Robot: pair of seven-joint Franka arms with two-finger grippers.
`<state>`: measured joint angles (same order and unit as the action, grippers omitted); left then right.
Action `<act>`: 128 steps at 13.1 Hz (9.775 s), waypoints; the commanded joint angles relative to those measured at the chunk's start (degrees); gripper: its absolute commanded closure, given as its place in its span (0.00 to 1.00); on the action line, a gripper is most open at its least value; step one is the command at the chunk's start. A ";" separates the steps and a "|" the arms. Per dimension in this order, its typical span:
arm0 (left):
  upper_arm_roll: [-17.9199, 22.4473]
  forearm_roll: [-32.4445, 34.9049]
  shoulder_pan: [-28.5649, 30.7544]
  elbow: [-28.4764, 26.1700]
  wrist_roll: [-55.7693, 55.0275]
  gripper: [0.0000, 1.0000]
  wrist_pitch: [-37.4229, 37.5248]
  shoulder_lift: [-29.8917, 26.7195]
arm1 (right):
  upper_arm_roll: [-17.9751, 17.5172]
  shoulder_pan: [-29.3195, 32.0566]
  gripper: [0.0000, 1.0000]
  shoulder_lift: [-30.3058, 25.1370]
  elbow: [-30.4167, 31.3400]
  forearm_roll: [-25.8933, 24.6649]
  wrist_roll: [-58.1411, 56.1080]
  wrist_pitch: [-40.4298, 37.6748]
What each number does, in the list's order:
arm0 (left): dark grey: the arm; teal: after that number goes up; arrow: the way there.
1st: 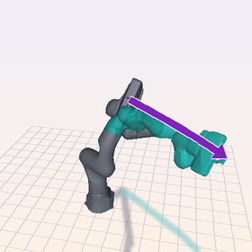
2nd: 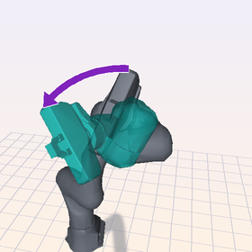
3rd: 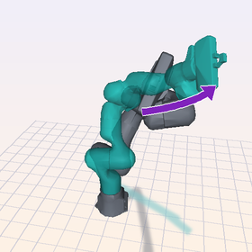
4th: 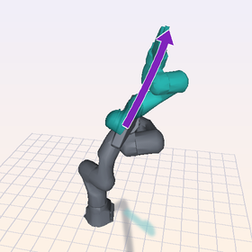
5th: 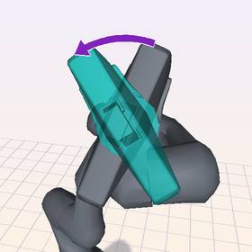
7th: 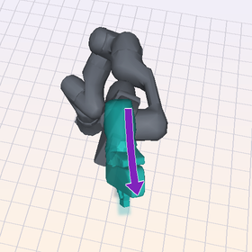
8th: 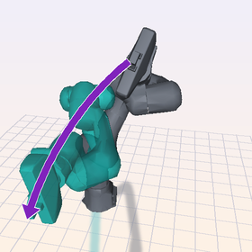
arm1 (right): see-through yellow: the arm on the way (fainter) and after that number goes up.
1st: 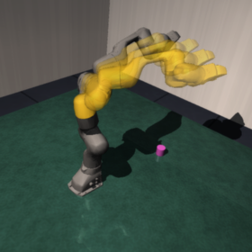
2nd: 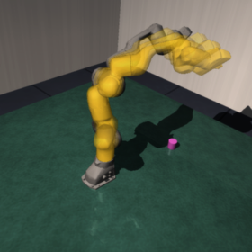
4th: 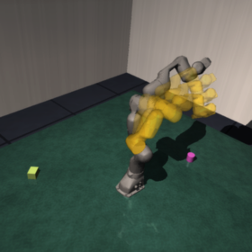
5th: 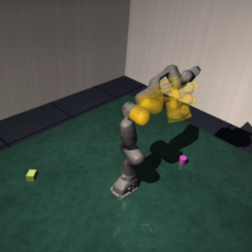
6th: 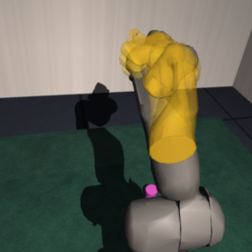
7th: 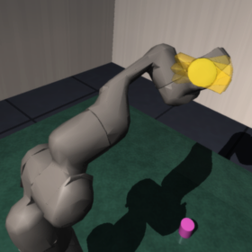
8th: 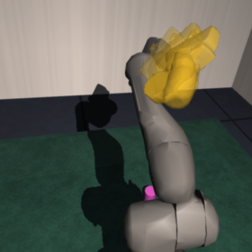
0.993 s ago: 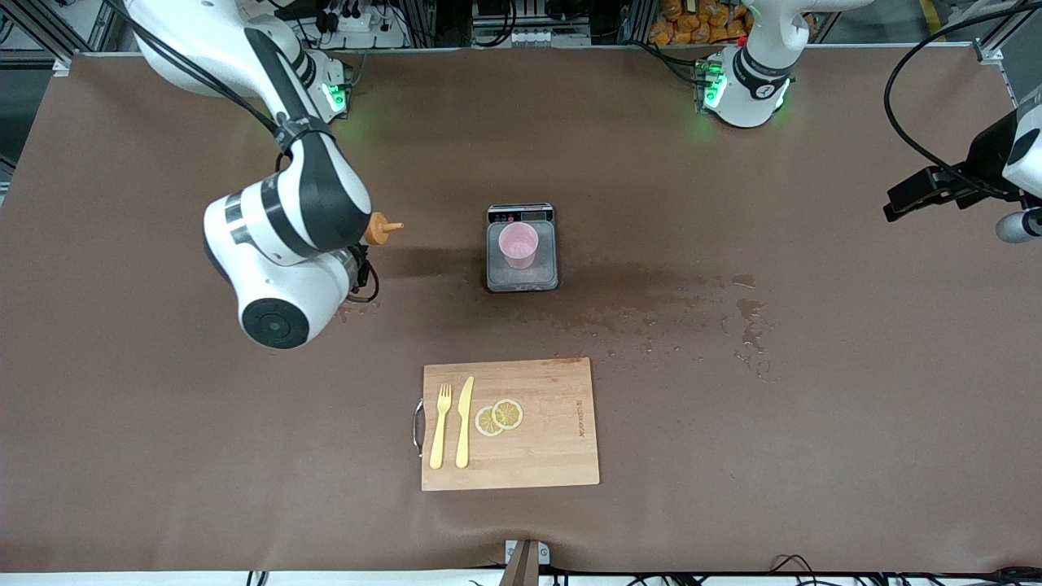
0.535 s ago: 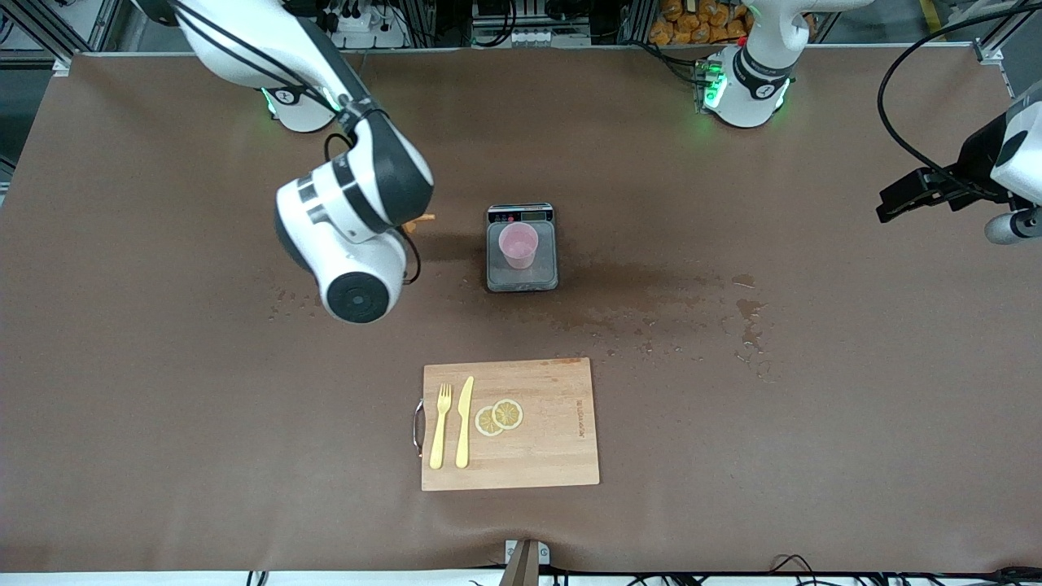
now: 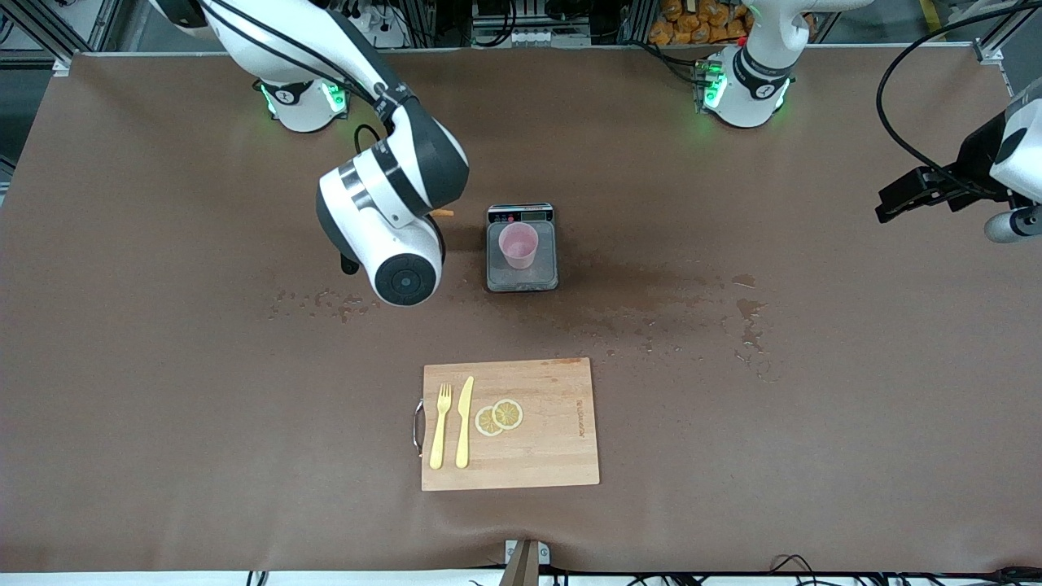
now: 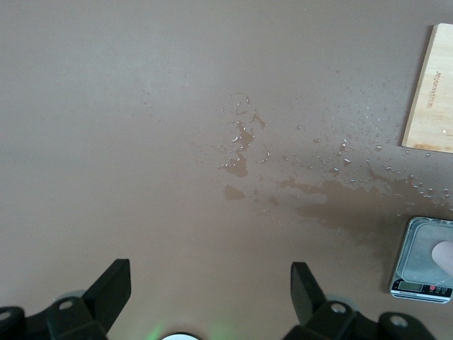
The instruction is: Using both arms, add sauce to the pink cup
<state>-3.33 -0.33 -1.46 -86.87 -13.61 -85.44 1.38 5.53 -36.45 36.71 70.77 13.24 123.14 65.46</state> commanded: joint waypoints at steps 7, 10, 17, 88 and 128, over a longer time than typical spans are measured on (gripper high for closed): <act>-0.36 -0.11 0.31 -0.84 0.42 0.00 -0.78 -1.12 | 0.36 -6.26 0.60 3.55 -4.32 -8.31 7.55 -3.75; -0.36 -0.11 0.31 -0.84 0.42 0.00 -0.78 -1.03 | 0.27 -6.53 0.71 3.55 -6.78 -8.23 7.64 -5.69; -0.62 -0.11 0.40 -1.11 0.42 0.00 -1.57 -0.94 | 0.18 -5.91 0.98 4.69 -7.67 -8.05 7.82 -4.28; -0.09 -0.11 2.60 -0.93 3.58 0.00 -2.53 -0.33 | 1.50 54.93 0.00 10.85 -13.90 21.07 -90.71 -3.40; -1.24 -0.03 2.33 -0.23 7.01 0.00 -0.07 -3.49 | 0.89 36.45 0.00 -33.89 13.16 -12.01 -120.41 23.31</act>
<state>-4.59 -0.33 0.51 -87.21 -7.85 -86.78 -0.83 6.55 0.11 2.17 85.54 1.10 2.82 89.22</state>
